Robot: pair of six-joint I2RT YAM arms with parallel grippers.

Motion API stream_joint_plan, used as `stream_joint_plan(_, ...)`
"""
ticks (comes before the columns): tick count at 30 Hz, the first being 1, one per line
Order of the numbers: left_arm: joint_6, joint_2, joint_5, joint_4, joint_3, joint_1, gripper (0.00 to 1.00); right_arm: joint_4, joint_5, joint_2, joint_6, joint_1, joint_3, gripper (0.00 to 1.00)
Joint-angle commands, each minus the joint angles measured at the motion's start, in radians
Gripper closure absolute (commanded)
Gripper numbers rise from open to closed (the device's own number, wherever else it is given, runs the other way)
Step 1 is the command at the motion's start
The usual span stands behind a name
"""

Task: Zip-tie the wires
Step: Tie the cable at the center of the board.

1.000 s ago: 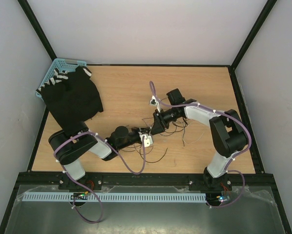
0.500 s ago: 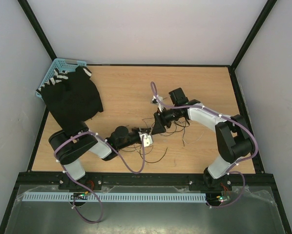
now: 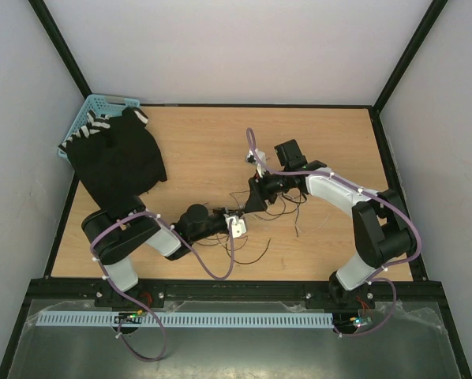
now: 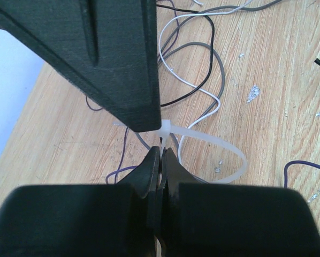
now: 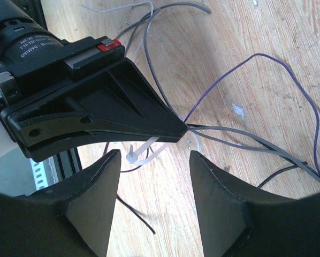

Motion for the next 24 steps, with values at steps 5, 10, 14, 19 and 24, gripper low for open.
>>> stream_joint_plan(5,-0.011,0.011,0.025,0.050,0.009,0.005,1.00,0.076,-0.078,-0.028,0.059,-0.003,0.016,0.39)
stream_joint_plan(10,-0.009,0.014,0.023,0.051,0.010,0.005,1.00,0.080,-0.103,-0.021,0.057,0.002,0.013,0.45)
stream_joint_plan(14,-0.009,0.013,0.023,0.051,0.010,0.005,1.00,0.079,-0.117,-0.015,0.054,0.005,0.004,0.50)
stream_joint_plan(19,-0.010,0.015,0.023,0.052,0.010,0.006,1.00,0.079,-0.130,-0.009,0.051,0.008,-0.003,0.55)
stream_joint_plan(24,-0.009,0.012,0.023,0.051,0.010,0.005,1.00,0.078,-0.130,-0.006,0.048,0.012,-0.010,0.56)
